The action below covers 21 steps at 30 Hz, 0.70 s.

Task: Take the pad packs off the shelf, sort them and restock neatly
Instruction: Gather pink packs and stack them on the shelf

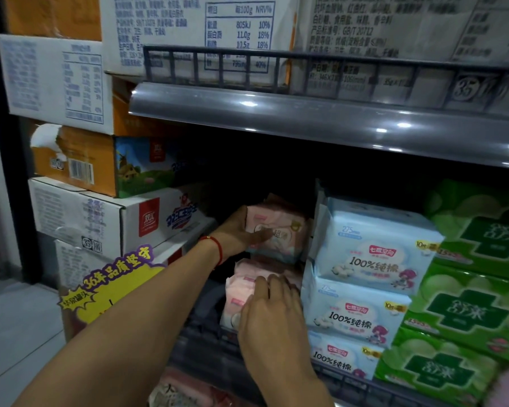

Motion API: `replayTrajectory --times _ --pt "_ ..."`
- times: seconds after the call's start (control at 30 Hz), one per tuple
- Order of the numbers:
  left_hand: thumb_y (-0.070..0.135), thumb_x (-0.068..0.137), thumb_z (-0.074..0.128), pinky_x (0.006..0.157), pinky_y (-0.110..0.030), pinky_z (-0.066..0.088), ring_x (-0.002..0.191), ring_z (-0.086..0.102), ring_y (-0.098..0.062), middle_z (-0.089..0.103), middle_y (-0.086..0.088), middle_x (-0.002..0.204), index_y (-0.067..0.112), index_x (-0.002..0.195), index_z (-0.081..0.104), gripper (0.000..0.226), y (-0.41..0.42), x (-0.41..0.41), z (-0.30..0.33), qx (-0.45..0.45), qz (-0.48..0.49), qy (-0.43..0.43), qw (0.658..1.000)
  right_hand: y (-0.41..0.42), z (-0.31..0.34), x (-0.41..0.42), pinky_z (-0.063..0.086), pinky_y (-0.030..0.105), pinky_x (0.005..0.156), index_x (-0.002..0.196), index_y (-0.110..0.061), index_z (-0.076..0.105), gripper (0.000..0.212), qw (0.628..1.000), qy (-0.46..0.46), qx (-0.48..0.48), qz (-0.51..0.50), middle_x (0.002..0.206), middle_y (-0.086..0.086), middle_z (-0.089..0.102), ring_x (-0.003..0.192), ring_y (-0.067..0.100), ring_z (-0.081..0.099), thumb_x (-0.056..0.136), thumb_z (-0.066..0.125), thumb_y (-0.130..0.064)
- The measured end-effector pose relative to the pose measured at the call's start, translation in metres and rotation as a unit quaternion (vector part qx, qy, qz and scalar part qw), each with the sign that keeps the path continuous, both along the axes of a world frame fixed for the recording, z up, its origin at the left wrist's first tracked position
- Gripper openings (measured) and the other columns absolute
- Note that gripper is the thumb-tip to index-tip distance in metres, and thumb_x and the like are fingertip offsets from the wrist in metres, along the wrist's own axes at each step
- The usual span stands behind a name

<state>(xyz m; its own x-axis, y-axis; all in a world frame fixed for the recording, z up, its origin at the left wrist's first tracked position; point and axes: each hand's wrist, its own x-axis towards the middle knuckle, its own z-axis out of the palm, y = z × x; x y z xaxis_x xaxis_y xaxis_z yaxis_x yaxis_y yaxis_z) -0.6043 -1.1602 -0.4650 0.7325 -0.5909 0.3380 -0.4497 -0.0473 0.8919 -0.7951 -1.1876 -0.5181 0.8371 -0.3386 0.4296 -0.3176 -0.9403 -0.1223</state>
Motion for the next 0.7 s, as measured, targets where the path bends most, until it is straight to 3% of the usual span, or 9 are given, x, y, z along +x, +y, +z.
replayTrajectory --times 0.07,0.1,0.17,0.23,0.33,0.47,0.57,0.7 --pt "0.021 0.093 0.073 0.088 -0.009 0.048 0.115 0.057 -0.011 0.058 0.001 0.130 0.009 0.136 0.044 0.053 -0.002 -0.001 0.005 0.037 0.007 -0.036 0.999 -0.001 0.000 0.001 0.044 0.046 0.108 0.125 -0.003 0.062 0.046 1.000 0.021 -0.004 -0.007 0.122 0.018 0.060 0.116 0.036 0.055 0.084 0.053 -0.022" --pt "0.023 0.094 0.071 0.085 -0.006 0.044 0.115 0.055 -0.009 0.055 0.002 0.130 0.010 0.138 0.039 0.056 -0.004 -0.003 0.006 0.061 0.007 -0.062 0.996 -0.001 0.000 0.002 0.048 0.046 0.104 0.120 -0.003 0.064 0.047 1.000 0.025 -0.004 -0.016 0.118 0.019 0.063 0.112 0.036 0.059 0.078 0.062 -0.024" --pt "0.031 0.093 0.072 0.094 -0.009 0.038 0.126 0.048 -0.010 0.049 0.000 0.142 0.005 0.150 0.021 0.081 -0.009 -0.003 0.005 0.107 0.009 -0.102 0.989 -0.002 -0.001 0.004 0.054 0.046 0.098 0.114 -0.002 0.068 0.051 0.999 0.026 -0.007 -0.021 0.111 0.020 0.066 0.105 0.036 0.063 0.070 0.071 -0.026" --pt "0.027 0.091 0.075 0.099 -0.010 0.033 0.131 0.044 -0.010 0.046 -0.004 0.148 0.003 0.153 0.015 0.090 -0.011 -0.003 0.004 0.124 -0.004 -0.100 0.987 -0.003 -0.004 0.004 0.049 0.046 0.104 0.121 -0.002 0.065 0.051 0.999 0.025 -0.018 -0.019 0.116 0.020 0.065 0.110 0.036 0.060 0.076 0.064 -0.025" --pt "0.022 0.087 0.079 0.101 -0.016 0.038 0.129 0.047 -0.013 0.048 -0.002 0.142 0.006 0.150 0.022 0.086 -0.011 0.000 0.002 0.107 0.016 -0.086 0.990 -0.003 -0.004 0.004 0.047 0.046 0.107 0.124 -0.003 0.064 0.049 1.000 -0.003 -0.016 -0.020 0.119 0.018 0.064 0.112 0.035 0.059 0.080 0.053 -0.021" --pt "0.021 0.084 0.082 0.109 -0.038 0.047 0.126 0.056 -0.020 0.057 -0.004 0.136 0.010 0.142 0.038 0.074 -0.017 0.000 -0.004 0.039 0.052 -0.037 0.997 -0.003 -0.009 0.004 0.048 0.049 0.106 0.125 0.000 0.062 0.055 0.999 -0.023 -0.017 -0.025 0.120 0.020 0.061 0.113 0.038 0.059 0.071 0.062 -0.010" --pt "0.004 0.088 0.074 0.105 -0.036 0.049 0.124 0.059 -0.023 0.062 -0.004 0.129 0.016 0.137 0.043 0.059 -0.020 -0.007 -0.009 0.026 -0.007 0.042 0.999 -0.002 -0.010 0.002 0.048 0.050 0.107 0.129 0.004 0.060 0.060 0.997 -0.070 -0.025 -0.023 0.125 0.024 0.060 0.120 0.040 0.058 0.072 0.044 -0.005" --pt "0.003 0.087 0.076 0.098 -0.029 0.053 0.120 0.061 -0.019 0.064 -0.004 0.129 0.012 0.140 0.045 0.063 -0.014 -0.006 -0.011 -0.019 -0.030 0.071 0.997 0.004 -0.012 -0.003 0.039 0.048 0.114 0.131 0.001 0.062 0.056 0.991 -0.132 -0.026 0.008 0.134 0.021 0.060 0.128 0.037 0.057 0.082 0.045 -0.020"
